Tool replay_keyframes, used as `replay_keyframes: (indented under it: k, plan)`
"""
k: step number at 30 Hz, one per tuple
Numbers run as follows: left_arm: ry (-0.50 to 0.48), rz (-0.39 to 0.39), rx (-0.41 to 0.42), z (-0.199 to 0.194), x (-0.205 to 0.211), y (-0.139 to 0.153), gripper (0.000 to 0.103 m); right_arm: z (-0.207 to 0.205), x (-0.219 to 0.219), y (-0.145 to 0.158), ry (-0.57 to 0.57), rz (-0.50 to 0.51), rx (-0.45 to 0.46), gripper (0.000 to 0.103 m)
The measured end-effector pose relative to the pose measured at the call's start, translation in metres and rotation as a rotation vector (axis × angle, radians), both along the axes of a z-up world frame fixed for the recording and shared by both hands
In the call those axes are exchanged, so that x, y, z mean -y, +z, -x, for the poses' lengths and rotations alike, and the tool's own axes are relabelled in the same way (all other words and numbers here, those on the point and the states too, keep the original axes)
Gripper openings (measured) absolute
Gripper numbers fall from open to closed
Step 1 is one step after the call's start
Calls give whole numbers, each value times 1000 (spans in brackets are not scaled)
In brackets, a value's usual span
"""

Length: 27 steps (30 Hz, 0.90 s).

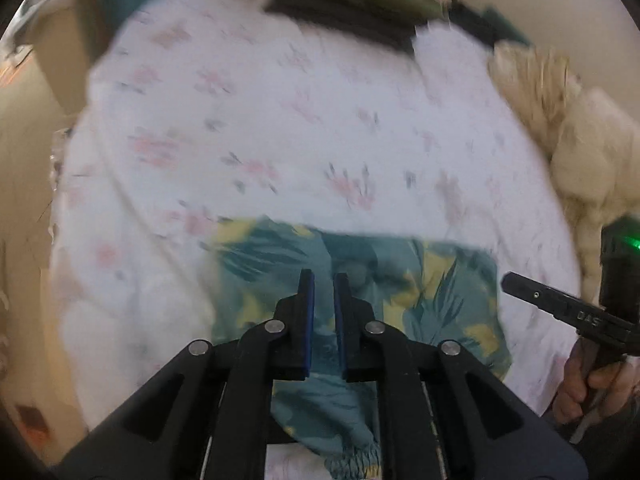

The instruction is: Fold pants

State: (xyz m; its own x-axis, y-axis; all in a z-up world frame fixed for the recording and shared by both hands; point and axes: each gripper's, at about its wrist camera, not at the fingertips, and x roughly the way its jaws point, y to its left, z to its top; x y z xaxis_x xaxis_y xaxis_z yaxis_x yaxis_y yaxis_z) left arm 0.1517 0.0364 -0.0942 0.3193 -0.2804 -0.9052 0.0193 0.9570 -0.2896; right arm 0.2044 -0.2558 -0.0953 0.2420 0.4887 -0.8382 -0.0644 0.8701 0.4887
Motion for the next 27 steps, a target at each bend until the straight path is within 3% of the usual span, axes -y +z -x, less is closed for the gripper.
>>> replay_keyframes:
  k: [2,4,5,8,9,10,11,12,13,14,15,16,19,21,23,25,27]
  plan:
    - [-16,-11,-78,-11,3,-26,9,-3,-13,-18,41,14,-51,9]
    - [24,-72,-139,-16,-4,-45,8,-4,-18,-39,66,155,-86,5]
    - [51,-44,-153,-18,-14,-48,8,-5,-13,-45,55,186,-100,1]
    - [166,66,-153,-15,-43,-32,11,-8,14,-34,-44,93,-122,3]
    - [184,103,-120,-14,-52,-19,15,-9,20,-23,-51,82,-94,10]
    - [203,101,-92,-14,-59,-9,19,-10,26,-13,-57,71,-66,10]
    - [229,86,-71,-15,-66,-2,30,-13,31,-7,-67,62,-52,10]
    - [265,70,-43,-19,-76,6,48,-17,38,-3,-86,40,-45,12]
    - [281,55,-30,-24,-81,9,56,-20,42,-3,-102,17,-47,14]
    - [290,35,-34,-31,-85,8,62,-26,47,-5,-119,-15,-63,24]
    - [285,18,-56,-37,-87,3,62,-30,49,-9,-123,-34,-77,38]
    - [269,13,-85,-45,-87,-5,62,-34,51,-15,-129,-50,-96,42]
    - [217,14,-164,-59,-74,-30,60,-36,53,-23,-159,-62,-104,42]
    - [180,6,-183,-59,-65,-37,51,-38,56,-26,-162,-59,-114,42]
    - [154,24,-187,-63,-56,-45,49,-43,56,-31,-152,-61,-126,42]
    - [151,22,-175,-62,-53,-45,42,-46,55,-37,-144,-64,-144,42]
    - [135,53,-198,-63,-48,-49,24,-48,51,-45,-138,-77,-166,42]
